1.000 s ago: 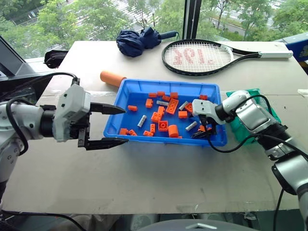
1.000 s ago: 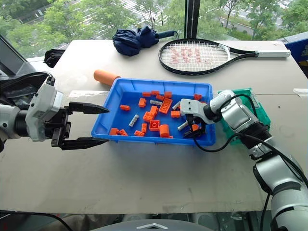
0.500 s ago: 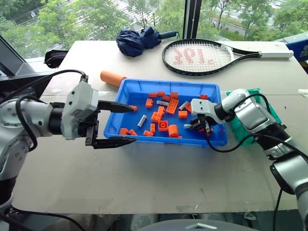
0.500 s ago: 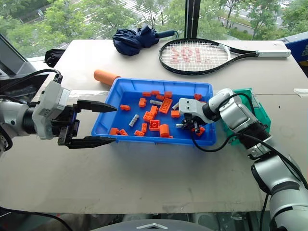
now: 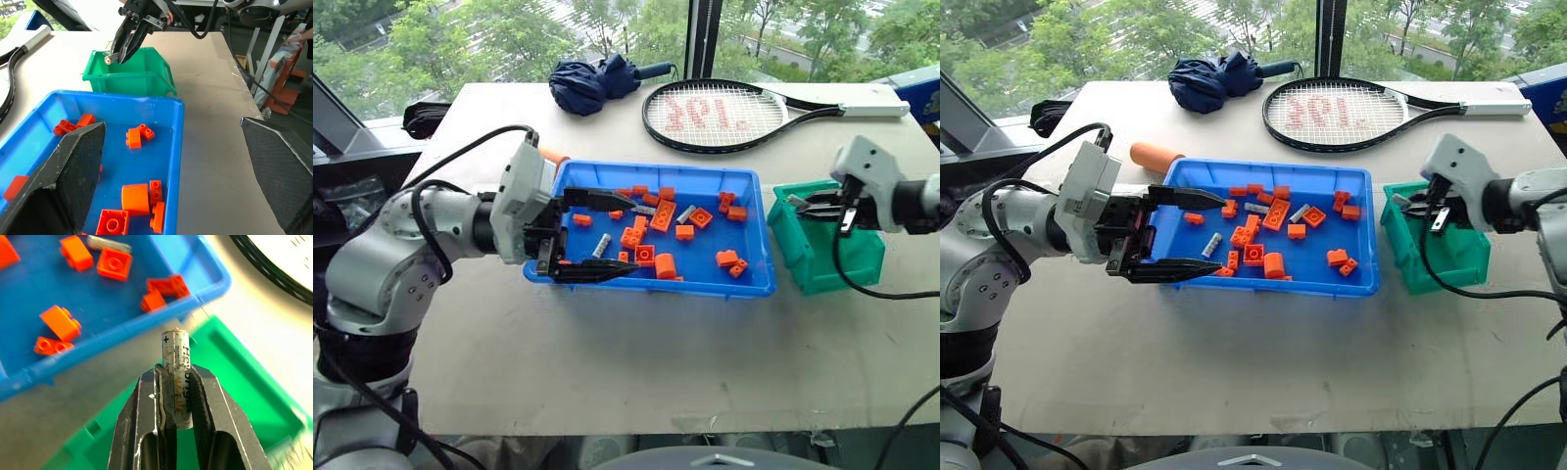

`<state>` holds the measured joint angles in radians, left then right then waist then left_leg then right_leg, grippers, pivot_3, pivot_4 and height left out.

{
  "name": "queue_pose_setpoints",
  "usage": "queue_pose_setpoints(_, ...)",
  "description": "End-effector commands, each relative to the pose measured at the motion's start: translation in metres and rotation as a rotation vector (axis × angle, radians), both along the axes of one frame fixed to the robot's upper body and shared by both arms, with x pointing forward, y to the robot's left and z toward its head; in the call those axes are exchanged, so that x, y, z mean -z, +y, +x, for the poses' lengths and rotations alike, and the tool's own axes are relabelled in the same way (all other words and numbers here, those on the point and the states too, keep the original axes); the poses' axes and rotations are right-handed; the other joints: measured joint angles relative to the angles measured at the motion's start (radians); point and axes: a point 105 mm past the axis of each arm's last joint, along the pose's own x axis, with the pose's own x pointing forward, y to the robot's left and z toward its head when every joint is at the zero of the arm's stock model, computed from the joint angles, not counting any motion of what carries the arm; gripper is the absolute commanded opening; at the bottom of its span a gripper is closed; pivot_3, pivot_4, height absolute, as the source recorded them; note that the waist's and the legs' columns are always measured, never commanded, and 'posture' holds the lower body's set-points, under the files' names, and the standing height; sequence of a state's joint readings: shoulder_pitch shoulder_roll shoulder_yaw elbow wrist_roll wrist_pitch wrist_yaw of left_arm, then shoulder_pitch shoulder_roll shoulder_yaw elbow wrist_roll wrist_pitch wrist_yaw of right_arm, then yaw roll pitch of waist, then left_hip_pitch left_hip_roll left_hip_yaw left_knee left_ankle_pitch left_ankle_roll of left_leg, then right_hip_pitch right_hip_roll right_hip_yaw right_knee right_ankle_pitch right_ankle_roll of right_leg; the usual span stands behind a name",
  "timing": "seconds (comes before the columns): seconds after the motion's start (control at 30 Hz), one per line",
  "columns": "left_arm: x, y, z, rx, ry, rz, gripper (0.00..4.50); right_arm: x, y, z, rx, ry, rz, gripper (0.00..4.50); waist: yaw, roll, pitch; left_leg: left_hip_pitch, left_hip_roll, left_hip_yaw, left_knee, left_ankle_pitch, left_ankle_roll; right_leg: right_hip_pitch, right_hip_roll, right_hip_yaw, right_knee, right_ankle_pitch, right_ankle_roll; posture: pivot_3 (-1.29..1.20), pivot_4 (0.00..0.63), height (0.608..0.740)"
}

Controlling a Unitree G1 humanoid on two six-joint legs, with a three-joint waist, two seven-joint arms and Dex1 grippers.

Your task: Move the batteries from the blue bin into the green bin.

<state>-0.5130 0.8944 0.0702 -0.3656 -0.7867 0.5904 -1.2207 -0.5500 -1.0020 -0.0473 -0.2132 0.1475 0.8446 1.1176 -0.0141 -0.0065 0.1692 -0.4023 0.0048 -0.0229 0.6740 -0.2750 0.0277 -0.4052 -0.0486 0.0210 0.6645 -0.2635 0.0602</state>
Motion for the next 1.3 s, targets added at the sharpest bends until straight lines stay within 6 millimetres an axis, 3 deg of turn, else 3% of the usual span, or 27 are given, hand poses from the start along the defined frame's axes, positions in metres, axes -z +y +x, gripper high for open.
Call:
queue_pose_setpoints(0.03, -0.008, -0.002, 0.003, 0.032, -0.058, 0.003, 4.50, -0.008, -0.015, 0.000, 0.065, -0.059, -0.034, 0.03, -0.002, 0.000, 0.000, 0.000, 0.000, 0.001, 0.000, 0.000, 0.000, 0.000, 0.000, 0.001, 0.000, 0.000, 0.000, 0.00, 0.150, 0.740)
queue_pose_setpoints(0.13, -0.007, -0.002, 0.006, 0.038, -0.068, 0.015, 4.50, 0.003, -0.024, 0.000, 0.086, -0.033, -0.091, 0.03, 0.000, 0.000, 0.000, 0.000, 0.000, 0.001, 0.000, 0.000, 0.000, 0.000, 0.000, 0.001, 0.000, 0.000, 0.000, 0.00, 0.150, 0.740)
queue_pose_setpoints(0.2, -0.008, -0.001, 0.006, 0.041, -0.075, 0.016, 4.50, 0.008, -0.028, 0.001, 0.091, -0.022, -0.111, 1.00, 0.000, 0.000, 0.000, 0.000, 0.000, 0.001, 0.000, 0.000, 0.000, 0.000, 0.000, 0.001, 0.000, 0.000, 0.000, 0.00, 0.150, 0.740)
queue_pose_setpoints(0.23, -0.009, -0.001, 0.006, 0.040, -0.079, 0.018, 4.50, 0.008, -0.030, 0.002, 0.091, -0.025, -0.119, 1.27, 0.000, 0.000, 0.000, 0.000, 0.000, 0.001, 0.000, 0.000, 0.000, 0.000, 0.000, 0.001, 0.000, 0.000, 0.000, 0.00, 0.150, 0.740)
queue_pose_setpoints(0.43, -0.009, 0.008, 0.005, -0.004, -0.084, 0.041, 4.50, 0.004, -0.030, 0.008, 0.086, -0.048, -0.106, 4.25, 0.000, 0.000, 0.000, 0.000, 0.001, 0.001, 0.000, 0.000, 0.000, 0.000, 0.000, 0.001, 0.000, 0.000, 0.000, 0.00, 0.150, 0.740)
queue_pose_setpoints(0.47, -0.008, 0.010, 0.005, -0.017, -0.085, 0.047, 4.50, 0.002, -0.027, 0.009, 0.072, -0.052, -0.102, 4.49, -0.001, 0.000, 0.000, 0.000, 0.001, 0.001, 0.000, 0.000, 0.000, 0.000, 0.000, 0.002, 0.000, 0.000, 0.000, 0.00, 0.150, 0.740)
queue_pose_setpoints(0.6, -0.005, 0.025, 0.005, -0.096, -0.080, 0.086, 4.50, -0.008, 0.005, 0.018, -0.036, -0.086, -0.053, 4.49, -0.009, 0.000, 0.000, 0.002, 0.001, 0.002, 0.000, 0.000, 0.000, 0.000, 0.001, 0.003, 0.000, 0.000, 0.000, 0.00, 0.150, 0.740)
queue_pose_setpoints(0.7, -0.002, 0.040, 0.005, -0.179, -0.076, 0.111, 4.50, -0.012, 0.045, 0.023, -0.182, -0.082, 0.024, 4.49, -0.012, 0.000, 0.000, 0.002, 0.002, 0.001, -0.001, 0.000, 0.000, 0.000, 0.001, 0.002, 0.000, 0.000, 0.000, 0.00, 0.150, 0.740)
queue_pose_setpoints(0.8, 0.002, 0.059, 0.004, -0.277, -0.068, 0.134, 4.50, -0.008, 0.085, 0.034, -0.298, -0.075, 0.045, 4.49, -0.023, 0.000, 0.000, 0.001, 0.002, 0.001, -0.001, 0.000, 0.000, 0.000, 0.001, 0.002, 0.000, 0.000, 0.000, 0.00, 0.150, 0.740)
queue_pose_setpoints(0.9, 0.004, 0.071, 0.002, -0.340, -0.067, 0.145, 4.50, 0.002, 0.113, 0.046, -0.375, -0.062, 0.049, 4.49, -0.020, 0.000, 0.000, 0.001, 0.002, 0.001, -0.001, 0.000, 0.000, -0.001, 0.001, 0.002, -0.001, 0.000, 0.000, 0.00, 0.150, 0.740)
queue_pose_setpoints(1.1, 0.004, 0.087, -0.006, -0.427, -0.072, 0.156, 4.50, 0.018, 0.154, 0.071, -0.442, -0.047, 0.055, 4.49, -0.021, -0.001, 0.001, 0.000, 0.001, 0.000, -0.001, 0.002, -0.004, -0.001, -0.001, 0.001, -0.001, 0.000, 0.000, 0.00, 0.150, 0.740)
queue_pose_setpoints(1.3, 0.001, 0.089, -0.008, -0.449, -0.084, 0.148, 4.50, 0.026, 0.174, 0.090, -0.415, -0.029, 0.093, 4.49, -0.024, -0.001, 0.001, 0.000, 0.001, 0.000, -0.003, 0.003, -0.006, -0.003, -0.001, 0.001, 0.000, 0.000, 0.000, 0.00, 0.150, 0.740)
